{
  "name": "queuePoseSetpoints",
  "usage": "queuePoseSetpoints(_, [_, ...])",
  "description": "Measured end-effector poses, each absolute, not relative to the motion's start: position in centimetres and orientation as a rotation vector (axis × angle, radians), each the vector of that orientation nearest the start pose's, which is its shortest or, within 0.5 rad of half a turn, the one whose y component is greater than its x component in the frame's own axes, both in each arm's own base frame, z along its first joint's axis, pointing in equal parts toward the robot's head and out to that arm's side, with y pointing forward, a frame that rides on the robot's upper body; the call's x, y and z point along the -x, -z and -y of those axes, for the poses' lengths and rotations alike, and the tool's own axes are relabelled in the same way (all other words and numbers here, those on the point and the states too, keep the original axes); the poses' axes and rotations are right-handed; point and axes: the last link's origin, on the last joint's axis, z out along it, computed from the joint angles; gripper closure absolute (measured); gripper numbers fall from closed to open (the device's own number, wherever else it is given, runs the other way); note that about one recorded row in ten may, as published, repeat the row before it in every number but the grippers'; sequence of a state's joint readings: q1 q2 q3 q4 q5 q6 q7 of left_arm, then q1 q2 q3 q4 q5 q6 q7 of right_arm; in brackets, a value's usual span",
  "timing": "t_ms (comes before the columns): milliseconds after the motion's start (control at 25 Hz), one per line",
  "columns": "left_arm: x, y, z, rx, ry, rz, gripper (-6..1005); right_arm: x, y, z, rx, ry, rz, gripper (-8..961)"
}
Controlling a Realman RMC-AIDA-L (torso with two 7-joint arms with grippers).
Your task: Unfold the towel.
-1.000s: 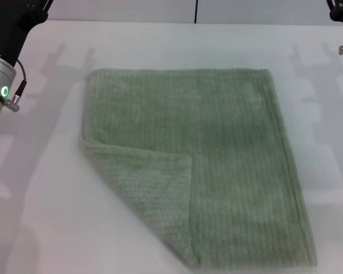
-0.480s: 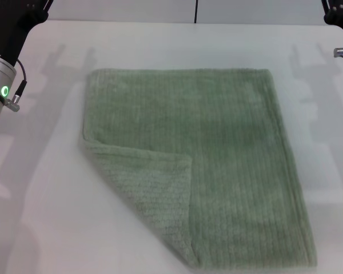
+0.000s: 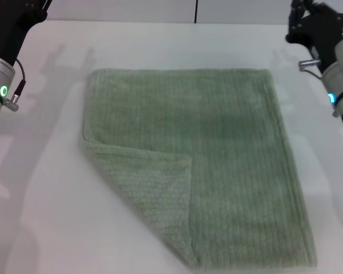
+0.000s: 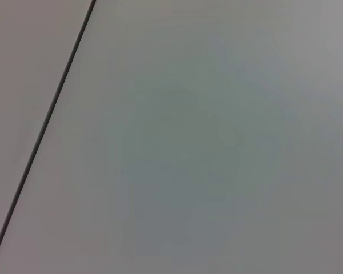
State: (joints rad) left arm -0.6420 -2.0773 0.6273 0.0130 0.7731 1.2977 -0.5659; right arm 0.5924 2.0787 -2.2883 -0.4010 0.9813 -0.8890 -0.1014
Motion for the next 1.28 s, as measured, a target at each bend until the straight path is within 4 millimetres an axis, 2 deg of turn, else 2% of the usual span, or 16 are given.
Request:
queuePoseSetpoints(80, [28.0, -2.0, -38.2, 1.544, 1.103, 0.615, 225, -23.8, 5.5, -39.8, 1.741, -0.675, -0.547, 691])
queuePoseSetpoints(280, [28.0, -2.0, -38.2, 1.544, 1.102, 0.614, 226, -23.1, 6.6, -40.6, 1.803, -0.59, -0.616, 889])
queuePoseSetpoints(560, [28.2, -2.1, -38.1, 1.541, 1.099, 0.612, 226, -21.8, 6.3, -40.9, 1.854, -0.483, -0.658, 956])
queuePoseSetpoints(760, [28.2, -2.2, -38.1, 1.538, 1.1, 0.608, 227, -20.6, 4.6, -41.9, 1.929, -0.46, -0.82, 952])
queuePoseSetpoints(1200, [28.1, -2.4, -38.2, 1.529, 1.108, 0.6, 228, -18.6, 1.8, -42.4, 2.124, -0.342, -0.969, 948])
queuePoseSetpoints(1280, [27.9, -2.5, -38.2, 1.529, 1.116, 0.589, 228, -18.3, 1.4, -42.6, 2.188, -0.254, -0.985, 947])
